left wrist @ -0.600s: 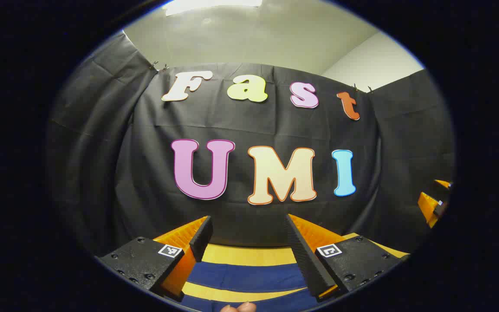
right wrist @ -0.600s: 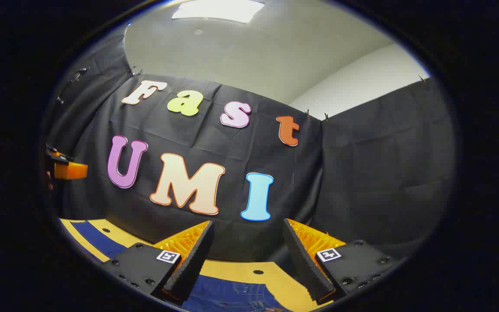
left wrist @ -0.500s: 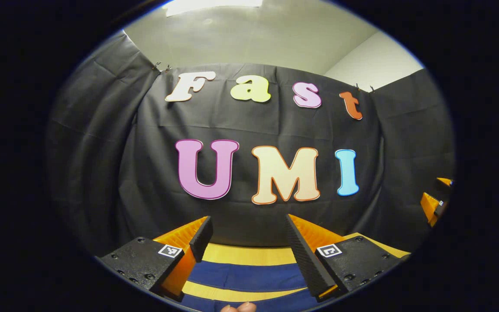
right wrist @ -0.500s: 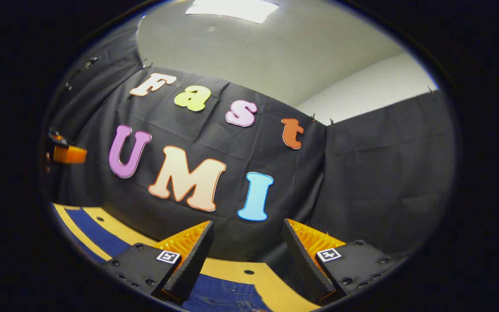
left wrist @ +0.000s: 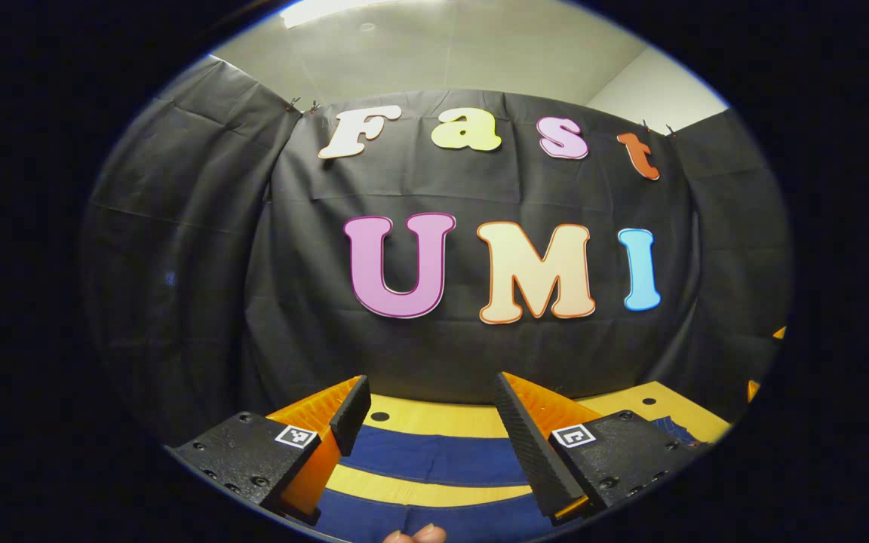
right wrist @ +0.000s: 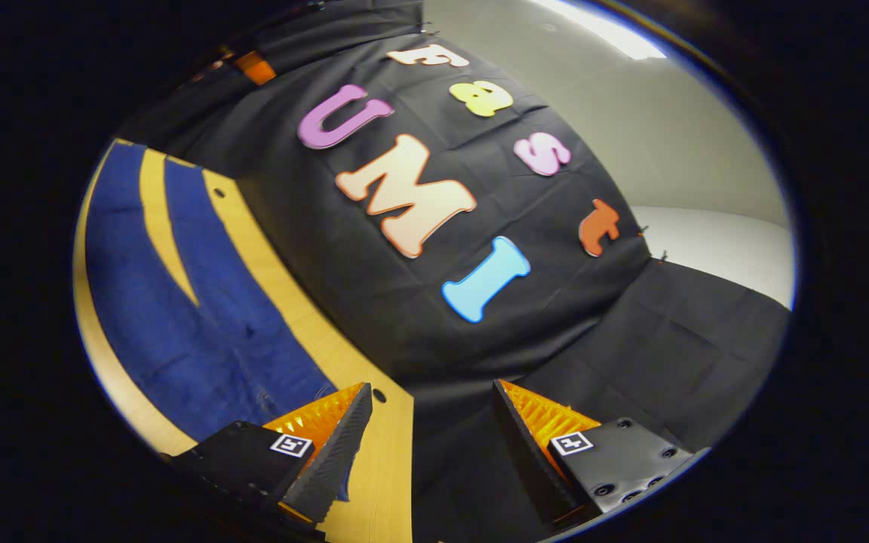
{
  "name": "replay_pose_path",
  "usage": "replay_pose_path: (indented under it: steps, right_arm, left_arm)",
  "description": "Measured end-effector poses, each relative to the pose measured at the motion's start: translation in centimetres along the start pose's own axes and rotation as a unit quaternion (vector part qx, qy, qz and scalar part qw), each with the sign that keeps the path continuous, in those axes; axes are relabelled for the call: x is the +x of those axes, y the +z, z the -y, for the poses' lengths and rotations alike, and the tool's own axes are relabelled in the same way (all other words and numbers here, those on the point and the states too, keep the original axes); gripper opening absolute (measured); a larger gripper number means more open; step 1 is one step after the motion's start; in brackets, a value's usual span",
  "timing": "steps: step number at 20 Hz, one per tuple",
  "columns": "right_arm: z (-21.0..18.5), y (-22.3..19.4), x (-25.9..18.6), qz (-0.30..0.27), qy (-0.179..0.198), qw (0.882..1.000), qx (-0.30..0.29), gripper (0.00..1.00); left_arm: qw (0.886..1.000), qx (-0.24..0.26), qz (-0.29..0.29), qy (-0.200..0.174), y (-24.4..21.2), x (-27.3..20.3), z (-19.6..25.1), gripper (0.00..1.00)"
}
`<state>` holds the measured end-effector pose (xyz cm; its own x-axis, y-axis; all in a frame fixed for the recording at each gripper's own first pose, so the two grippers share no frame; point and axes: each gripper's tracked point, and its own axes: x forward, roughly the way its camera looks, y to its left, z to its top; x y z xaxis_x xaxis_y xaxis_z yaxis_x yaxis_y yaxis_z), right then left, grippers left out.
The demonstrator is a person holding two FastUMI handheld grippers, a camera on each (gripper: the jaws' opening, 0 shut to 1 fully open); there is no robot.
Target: Grasp the waist and the cuffs of the jeans and fold them to make the two legs overlap; first hold the waist and fold one-third of the jeans toward the cuffs, then hold the cuffs and fold the remaining one-third in the same direction to finish folding.
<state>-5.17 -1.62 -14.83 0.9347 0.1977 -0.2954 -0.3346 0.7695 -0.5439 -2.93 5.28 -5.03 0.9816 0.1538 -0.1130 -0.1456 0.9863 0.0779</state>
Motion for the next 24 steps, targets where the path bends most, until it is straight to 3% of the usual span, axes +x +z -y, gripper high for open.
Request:
replay_pose_path:
  steps: [3, 5, 7, 9, 12, 14, 19, 20, 22, 24]
  right_arm:
    - [-3.1, 1.5, -0.8, 0.017, 0.030, 0.999, 0.030, 0.99]
    - [-4.9, 3.0, -0.4, 0.031, 0.045, 0.997, 0.052, 0.99]
    - [-6.5, 3.8, -0.5, 0.036, 0.062, 0.995, 0.069, 0.98]
    - [-7.4, 4.6, -0.2, 0.044, 0.071, 0.994, 0.078, 0.98]
    - [-8.0, 5.3, -0.3, 0.049, 0.076, 0.992, 0.089, 0.98]
    - [-8.4, 5.4, -0.5, 0.048, 0.079, 0.992, 0.089, 0.99]
    - [-8.8, 5.2, -1.4, 0.043, 0.084, 0.992, 0.082, 0.99]
    - [-8.9, 4.8, -1.6, 0.037, 0.083, 0.992, 0.083, 0.98]
    - [-9.1, 4.2, -2.0, 0.027, 0.083, 0.992, 0.088, 0.99]
    - [-8.9, 3.7, -2.3, 0.019, 0.079, 0.993, 0.085, 0.99]
  left_arm:
    - [0.996, 0.088, -0.023, 0.025, -3.1, -1.2, -3.7, 0.96]
    - [0.978, 0.200, -0.046, 0.041, -5.6, -2.5, -7.5, 0.97]
    - [0.941, 0.327, -0.074, 0.045, -8.1, -4.3, -11.1, 0.95]
    - [0.907, 0.406, -0.111, 0.028, -10.9, -6.3, -13.5, 0.95]
    - [0.877, 0.448, -0.173, 0.002, -15.9, -8.2, -15.9, 0.94]
    - [0.850, 0.486, -0.202, -0.016, -18.3, -9.2, -16.8, 0.95]
    - [0.753, 0.599, -0.251, -0.110, -25.1, -12.3, -18.6, 0.95]
    - [0.733, 0.615, -0.262, -0.127, -26.4, -12.9, -19.0, 1.00]
    - [0.702, 0.634, -0.283, -0.157, -28.4, -13.7, -19.5, 0.95]
    - [0.682, 0.645, -0.297, -0.174, -29.8, -14.1, -20.1, 0.95]
